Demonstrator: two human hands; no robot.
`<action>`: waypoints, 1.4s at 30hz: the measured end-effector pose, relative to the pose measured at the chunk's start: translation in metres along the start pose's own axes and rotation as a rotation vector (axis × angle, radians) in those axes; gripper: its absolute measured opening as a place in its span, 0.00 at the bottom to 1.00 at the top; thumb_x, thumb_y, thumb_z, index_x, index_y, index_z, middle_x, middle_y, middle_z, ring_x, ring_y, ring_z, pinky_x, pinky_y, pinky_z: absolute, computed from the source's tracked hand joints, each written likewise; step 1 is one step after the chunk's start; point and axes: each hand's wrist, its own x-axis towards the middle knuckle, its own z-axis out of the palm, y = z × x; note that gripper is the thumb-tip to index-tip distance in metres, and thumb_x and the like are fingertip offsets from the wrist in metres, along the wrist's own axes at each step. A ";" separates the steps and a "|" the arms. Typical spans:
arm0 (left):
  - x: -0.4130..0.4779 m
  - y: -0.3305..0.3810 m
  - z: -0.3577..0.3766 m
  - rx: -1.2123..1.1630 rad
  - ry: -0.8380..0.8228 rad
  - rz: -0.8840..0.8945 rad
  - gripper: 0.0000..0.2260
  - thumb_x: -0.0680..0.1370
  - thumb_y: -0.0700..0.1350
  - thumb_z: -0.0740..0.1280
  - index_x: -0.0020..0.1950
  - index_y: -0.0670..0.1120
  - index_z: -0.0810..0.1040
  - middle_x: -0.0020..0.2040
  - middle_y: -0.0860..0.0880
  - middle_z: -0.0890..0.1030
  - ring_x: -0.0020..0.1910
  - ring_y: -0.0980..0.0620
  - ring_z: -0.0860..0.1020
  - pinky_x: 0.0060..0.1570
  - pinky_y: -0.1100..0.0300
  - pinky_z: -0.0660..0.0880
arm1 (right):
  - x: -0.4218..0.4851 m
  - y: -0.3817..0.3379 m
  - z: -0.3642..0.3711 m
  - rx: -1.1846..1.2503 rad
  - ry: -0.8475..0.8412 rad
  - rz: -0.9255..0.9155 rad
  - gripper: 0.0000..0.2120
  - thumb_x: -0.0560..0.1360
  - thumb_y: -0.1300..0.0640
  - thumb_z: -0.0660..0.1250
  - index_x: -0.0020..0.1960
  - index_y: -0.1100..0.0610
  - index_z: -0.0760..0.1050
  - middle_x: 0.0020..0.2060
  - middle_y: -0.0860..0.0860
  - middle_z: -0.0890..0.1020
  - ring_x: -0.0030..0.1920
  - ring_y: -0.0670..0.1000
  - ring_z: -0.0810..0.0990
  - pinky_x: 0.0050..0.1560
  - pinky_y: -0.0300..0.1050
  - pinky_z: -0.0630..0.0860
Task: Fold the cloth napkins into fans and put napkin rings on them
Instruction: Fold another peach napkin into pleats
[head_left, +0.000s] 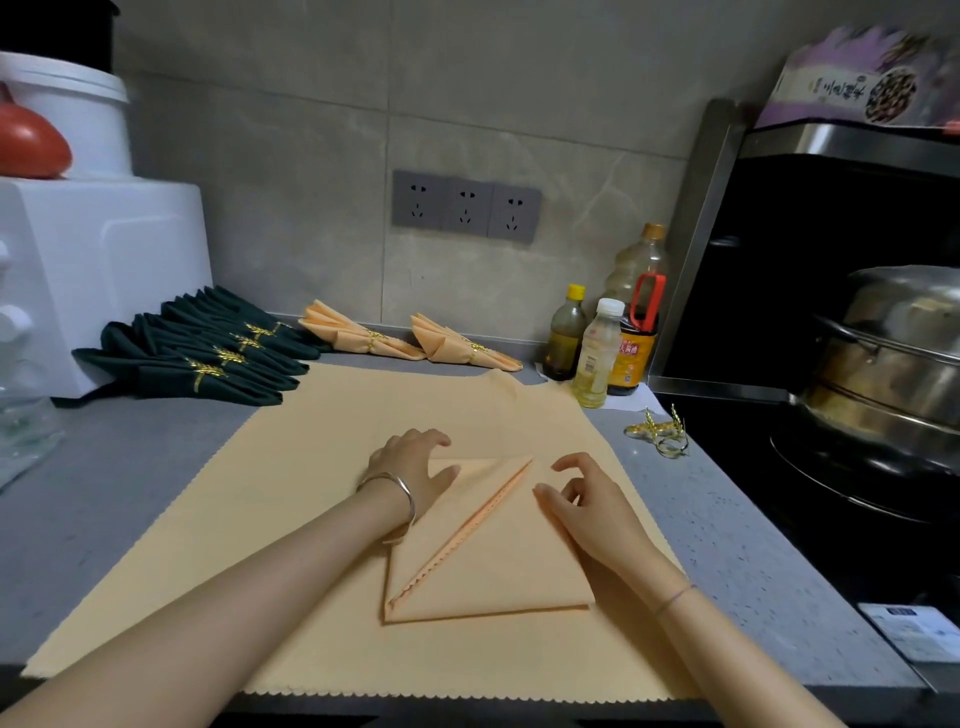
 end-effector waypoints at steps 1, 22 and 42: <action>-0.009 0.003 0.000 0.032 -0.041 0.001 0.22 0.80 0.56 0.58 0.73 0.52 0.64 0.72 0.50 0.66 0.72 0.49 0.62 0.70 0.56 0.58 | 0.003 -0.001 0.002 0.010 0.015 0.012 0.12 0.75 0.49 0.67 0.56 0.49 0.68 0.33 0.47 0.75 0.32 0.43 0.72 0.32 0.35 0.64; -0.087 0.024 0.018 0.314 -0.266 0.012 0.24 0.84 0.50 0.42 0.78 0.45 0.40 0.78 0.49 0.38 0.77 0.50 0.37 0.75 0.55 0.38 | 0.006 0.000 0.012 -0.058 0.192 -0.101 0.06 0.79 0.56 0.62 0.54 0.52 0.75 0.49 0.45 0.80 0.47 0.45 0.76 0.43 0.34 0.69; -0.092 0.021 0.021 0.230 -0.202 0.071 0.22 0.83 0.52 0.41 0.77 0.63 0.42 0.78 0.52 0.40 0.76 0.48 0.35 0.74 0.52 0.35 | 0.023 0.003 0.018 -0.559 -0.506 -0.231 0.25 0.83 0.46 0.42 0.78 0.49 0.45 0.77 0.43 0.47 0.76 0.41 0.43 0.73 0.42 0.38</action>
